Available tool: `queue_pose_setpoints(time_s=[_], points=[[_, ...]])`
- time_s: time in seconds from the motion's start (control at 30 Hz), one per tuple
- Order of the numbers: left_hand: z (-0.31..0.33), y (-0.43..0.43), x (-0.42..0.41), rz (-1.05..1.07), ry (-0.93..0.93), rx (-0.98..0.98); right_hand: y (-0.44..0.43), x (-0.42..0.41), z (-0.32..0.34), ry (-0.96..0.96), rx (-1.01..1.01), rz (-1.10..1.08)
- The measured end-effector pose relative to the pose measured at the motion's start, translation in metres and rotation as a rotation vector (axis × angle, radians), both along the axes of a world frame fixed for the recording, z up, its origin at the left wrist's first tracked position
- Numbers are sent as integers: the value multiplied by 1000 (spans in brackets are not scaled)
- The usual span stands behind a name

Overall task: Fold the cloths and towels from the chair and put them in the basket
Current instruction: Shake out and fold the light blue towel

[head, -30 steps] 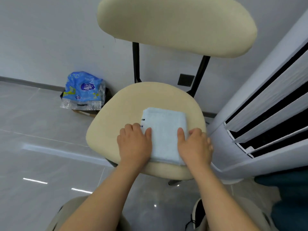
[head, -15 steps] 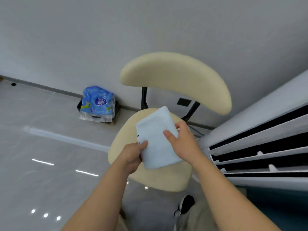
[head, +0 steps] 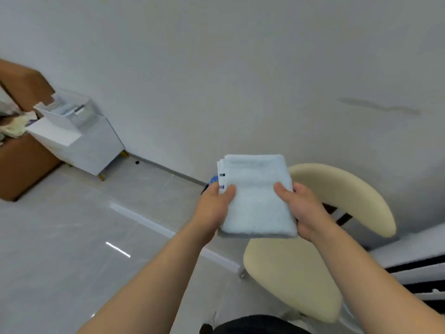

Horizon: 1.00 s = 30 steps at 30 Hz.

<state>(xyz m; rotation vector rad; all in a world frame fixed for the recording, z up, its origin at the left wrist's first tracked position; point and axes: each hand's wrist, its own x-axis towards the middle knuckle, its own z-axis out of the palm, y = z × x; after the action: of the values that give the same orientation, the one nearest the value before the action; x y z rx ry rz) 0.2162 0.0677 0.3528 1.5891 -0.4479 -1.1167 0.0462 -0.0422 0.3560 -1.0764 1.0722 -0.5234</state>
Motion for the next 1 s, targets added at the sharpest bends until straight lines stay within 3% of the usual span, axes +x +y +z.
queue_pose_setpoints(time_s=[0.1, 0.23, 0.57, 0.83, 1.0], points=[[9, 13, 51, 6, -122, 31, 12, 55, 0, 66, -165, 16], [11, 18, 119, 58, -40, 59, 7, 125, -6, 220, -282, 115], [-5, -21, 353, 98, -118, 154, -51, 355, -54, 148, -91, 185], [27, -40, 570, 108, -119, 266, -95, 587, -22, 131, -21, 415], [15, -29, 723, 90, -93, 344, -92, 742, -23, 141, 43, 483]])
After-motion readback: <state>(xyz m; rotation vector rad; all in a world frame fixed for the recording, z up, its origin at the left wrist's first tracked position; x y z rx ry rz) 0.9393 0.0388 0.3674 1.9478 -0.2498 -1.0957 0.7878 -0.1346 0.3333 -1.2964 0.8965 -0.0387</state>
